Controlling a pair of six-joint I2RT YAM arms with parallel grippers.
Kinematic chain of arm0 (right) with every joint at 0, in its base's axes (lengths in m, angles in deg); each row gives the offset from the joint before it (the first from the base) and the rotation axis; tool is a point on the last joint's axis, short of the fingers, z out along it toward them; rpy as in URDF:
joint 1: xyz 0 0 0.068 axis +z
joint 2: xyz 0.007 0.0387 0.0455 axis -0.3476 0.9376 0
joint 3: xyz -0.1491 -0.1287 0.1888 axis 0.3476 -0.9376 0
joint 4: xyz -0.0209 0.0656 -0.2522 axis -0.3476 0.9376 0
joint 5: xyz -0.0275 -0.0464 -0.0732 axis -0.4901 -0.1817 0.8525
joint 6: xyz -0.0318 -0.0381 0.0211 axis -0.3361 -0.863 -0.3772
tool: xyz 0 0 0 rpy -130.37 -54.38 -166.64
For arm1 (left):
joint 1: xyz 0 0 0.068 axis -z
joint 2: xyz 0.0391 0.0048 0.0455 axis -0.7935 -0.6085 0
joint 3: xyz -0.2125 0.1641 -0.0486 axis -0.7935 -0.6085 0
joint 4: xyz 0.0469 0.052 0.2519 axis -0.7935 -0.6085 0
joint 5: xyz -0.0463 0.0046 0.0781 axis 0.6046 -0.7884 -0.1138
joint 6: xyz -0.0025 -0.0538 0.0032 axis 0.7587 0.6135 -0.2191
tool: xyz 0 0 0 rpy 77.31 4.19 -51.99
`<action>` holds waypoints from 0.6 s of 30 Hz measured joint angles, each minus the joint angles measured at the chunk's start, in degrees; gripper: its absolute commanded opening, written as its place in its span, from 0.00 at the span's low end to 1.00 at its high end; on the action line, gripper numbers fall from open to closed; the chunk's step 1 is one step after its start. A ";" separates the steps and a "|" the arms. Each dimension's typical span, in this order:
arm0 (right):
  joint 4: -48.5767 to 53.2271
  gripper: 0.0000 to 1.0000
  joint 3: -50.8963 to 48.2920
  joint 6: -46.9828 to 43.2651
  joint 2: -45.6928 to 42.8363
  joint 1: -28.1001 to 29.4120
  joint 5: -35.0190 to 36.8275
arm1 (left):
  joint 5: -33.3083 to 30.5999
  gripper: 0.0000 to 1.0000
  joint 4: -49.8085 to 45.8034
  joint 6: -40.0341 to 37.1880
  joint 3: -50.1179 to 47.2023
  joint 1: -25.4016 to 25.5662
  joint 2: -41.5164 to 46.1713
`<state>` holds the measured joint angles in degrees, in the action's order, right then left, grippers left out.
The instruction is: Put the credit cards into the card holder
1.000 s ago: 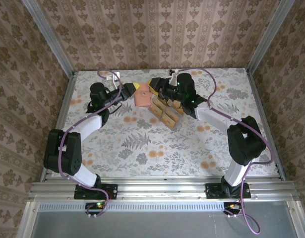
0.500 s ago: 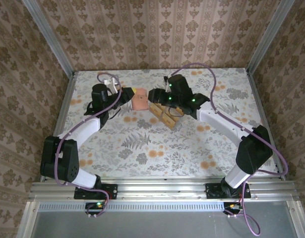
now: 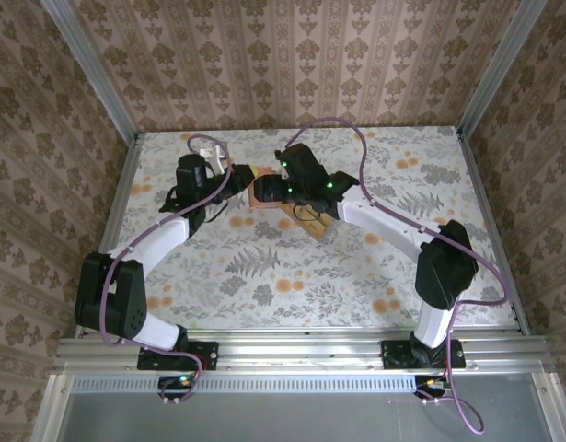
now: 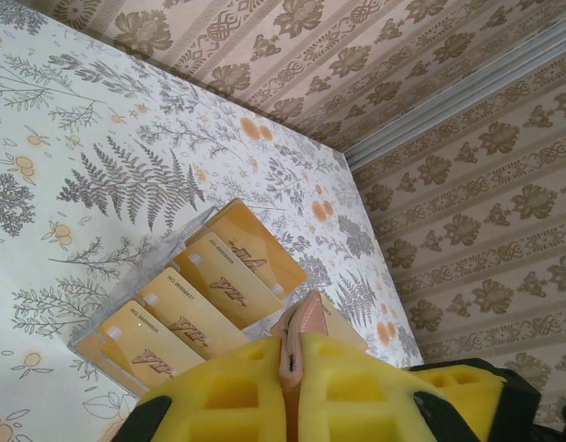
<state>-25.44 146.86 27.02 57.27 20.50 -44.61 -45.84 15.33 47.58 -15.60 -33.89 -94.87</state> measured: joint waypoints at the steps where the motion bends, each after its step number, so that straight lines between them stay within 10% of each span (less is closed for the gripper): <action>1: 0.00 0.72 0.20 -0.09 0.50 0.00 0.35 | 0.02 0.00 -0.02 0.00 0.00 0.07 0.00; 18: 2.49 0.03 1.84 -2.34 2.91 -0.57 6.08 | -1.75 0.00 -0.39 -0.02 0.00 0.37 0.09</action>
<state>-22.95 148.69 24.68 60.18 19.93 -38.53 -47.59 14.93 47.55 -15.60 -33.51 -94.79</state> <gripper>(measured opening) 0.063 0.083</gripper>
